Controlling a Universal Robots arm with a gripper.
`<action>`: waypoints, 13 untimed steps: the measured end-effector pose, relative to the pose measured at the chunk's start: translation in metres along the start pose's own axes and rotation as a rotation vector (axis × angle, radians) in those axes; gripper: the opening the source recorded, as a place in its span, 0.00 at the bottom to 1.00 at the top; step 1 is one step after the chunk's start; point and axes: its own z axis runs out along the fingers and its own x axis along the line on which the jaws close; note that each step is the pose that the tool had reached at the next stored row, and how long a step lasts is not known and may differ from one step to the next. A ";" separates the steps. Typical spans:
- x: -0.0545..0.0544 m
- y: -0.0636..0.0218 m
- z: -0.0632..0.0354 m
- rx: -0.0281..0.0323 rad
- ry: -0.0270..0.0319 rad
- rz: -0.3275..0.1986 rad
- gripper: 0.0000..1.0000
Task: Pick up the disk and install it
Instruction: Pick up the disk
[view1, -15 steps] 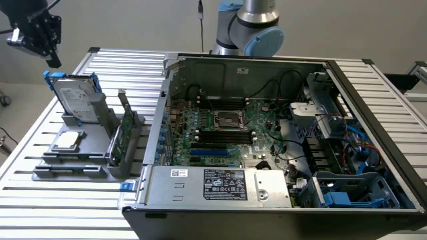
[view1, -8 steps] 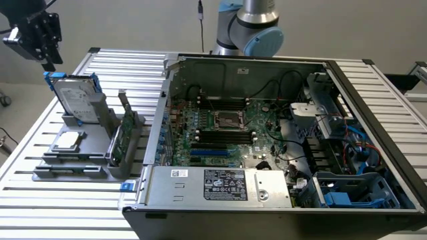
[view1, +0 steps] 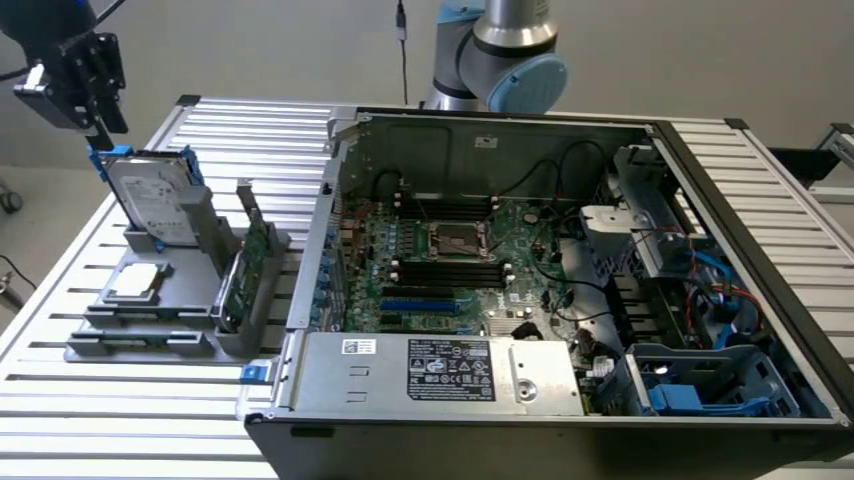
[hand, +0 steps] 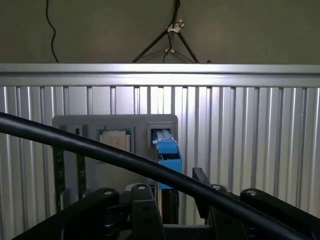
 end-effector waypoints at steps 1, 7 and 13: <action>0.000 0.0000 0.0011 0.0001 0.0001 -0.005 0.42; 0.000 -0.0003 0.0082 0.0001 0.0005 -0.021 0.51; 0.000 -0.0006 0.0193 0.0004 0.0006 -0.026 0.51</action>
